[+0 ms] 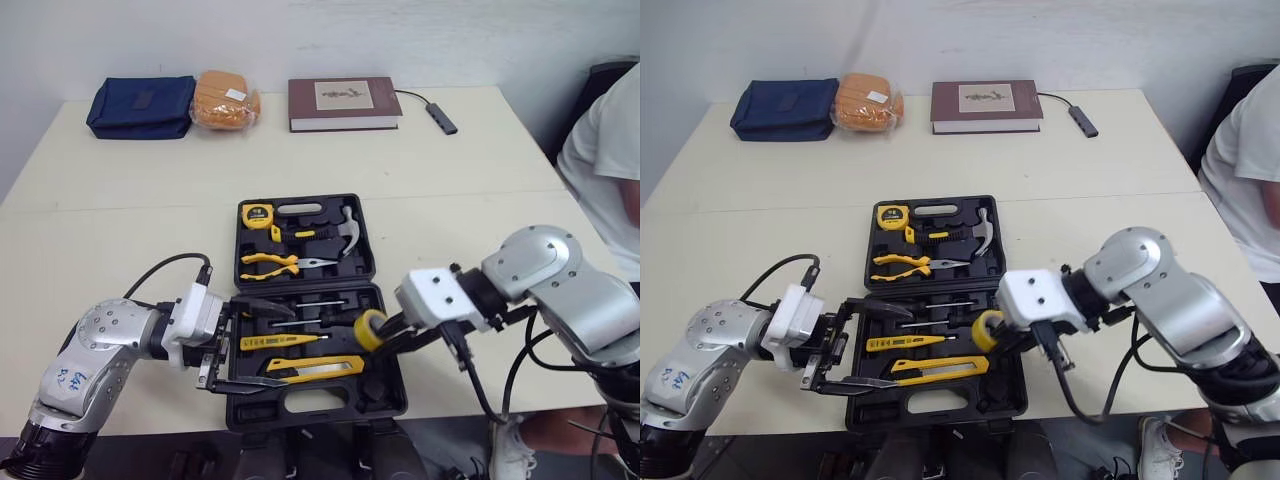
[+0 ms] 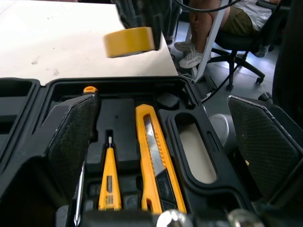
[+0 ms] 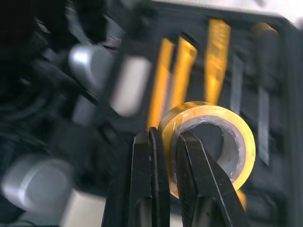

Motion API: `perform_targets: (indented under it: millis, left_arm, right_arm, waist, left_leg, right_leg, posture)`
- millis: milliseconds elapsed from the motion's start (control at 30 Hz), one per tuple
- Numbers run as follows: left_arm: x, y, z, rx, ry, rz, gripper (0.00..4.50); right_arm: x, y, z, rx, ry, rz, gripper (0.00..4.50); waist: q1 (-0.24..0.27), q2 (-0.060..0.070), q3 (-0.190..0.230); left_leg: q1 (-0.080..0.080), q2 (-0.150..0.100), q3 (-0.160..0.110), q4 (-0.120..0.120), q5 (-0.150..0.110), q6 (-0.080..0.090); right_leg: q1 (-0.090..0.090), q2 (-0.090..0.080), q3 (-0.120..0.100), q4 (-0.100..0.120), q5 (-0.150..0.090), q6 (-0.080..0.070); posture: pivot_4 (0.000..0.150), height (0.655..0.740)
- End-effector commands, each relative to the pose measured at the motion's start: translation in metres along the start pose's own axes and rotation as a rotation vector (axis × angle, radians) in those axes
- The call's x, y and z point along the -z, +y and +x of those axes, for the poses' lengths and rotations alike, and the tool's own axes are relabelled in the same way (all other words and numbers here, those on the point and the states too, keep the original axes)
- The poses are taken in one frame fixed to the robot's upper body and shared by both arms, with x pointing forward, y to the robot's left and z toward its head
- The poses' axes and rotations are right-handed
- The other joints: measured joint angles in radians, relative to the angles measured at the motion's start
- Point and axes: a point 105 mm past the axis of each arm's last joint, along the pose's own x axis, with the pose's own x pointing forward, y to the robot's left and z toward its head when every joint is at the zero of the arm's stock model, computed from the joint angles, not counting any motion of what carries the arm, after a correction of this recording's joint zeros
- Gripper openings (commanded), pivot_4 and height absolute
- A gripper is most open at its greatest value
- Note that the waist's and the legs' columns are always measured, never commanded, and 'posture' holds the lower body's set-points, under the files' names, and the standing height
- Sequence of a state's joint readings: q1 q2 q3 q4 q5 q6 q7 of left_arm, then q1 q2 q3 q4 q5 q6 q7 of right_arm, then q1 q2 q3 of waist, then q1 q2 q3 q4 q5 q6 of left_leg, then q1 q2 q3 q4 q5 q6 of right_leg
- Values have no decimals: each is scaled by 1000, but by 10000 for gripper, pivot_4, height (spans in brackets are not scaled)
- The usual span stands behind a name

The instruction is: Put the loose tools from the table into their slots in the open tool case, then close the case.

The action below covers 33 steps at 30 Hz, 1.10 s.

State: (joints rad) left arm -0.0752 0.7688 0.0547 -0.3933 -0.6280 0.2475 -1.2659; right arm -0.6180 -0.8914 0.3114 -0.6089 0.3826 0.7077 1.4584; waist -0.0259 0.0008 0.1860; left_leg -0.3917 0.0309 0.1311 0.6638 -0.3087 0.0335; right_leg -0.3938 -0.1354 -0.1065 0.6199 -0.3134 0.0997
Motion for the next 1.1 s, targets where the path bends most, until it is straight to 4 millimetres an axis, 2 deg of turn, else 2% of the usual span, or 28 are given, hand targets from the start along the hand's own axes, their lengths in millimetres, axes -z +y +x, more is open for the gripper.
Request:
perform_targets:
  millis: [33,167,267,700,1100]
  left_arm:
    - [-1,-6,-3,11,15,17,45000]
    - [-2,-13,-1,27,13,-3,45000]
    - [-1,-15,0,30,18,-13,45000]
    - [-3,-17,5,20,22,-33,45000]
    - [-4,-16,7,-2,27,-29,45000]
  right_arm:
    - [-5,19,15,-67,-8,-13,9]
    - [-2,29,24,-101,-4,11,9]
    - [10,35,31,-117,27,35,9]
    - [37,27,34,-58,157,107,8]
    - [47,28,36,-76,228,137,8]
  waist:
    - [0,0,0]
    - [-1,0,0]
    - [-1,0,0]
    - [-1,0,0]
    - [0,-1,-1]
  left_leg:
    - [0,0,0,0,0,0]
    - [0,0,0,0,-1,0]
    - [0,0,-1,0,-1,0]
    - [0,0,0,0,0,1]
    - [0,0,-1,0,0,1]
  right_leg:
    - [0,0,0,0,0,0]
    - [0,0,0,0,0,0]
    - [0,0,0,0,0,0]
    - [0,0,0,0,0,0]
    - [1,0,-1,0,0,0]
  posture:
    - [1500,7400]
    - [1500,7400]
    - [1500,7400]
    - [1500,7400]
    - [1500,7400]
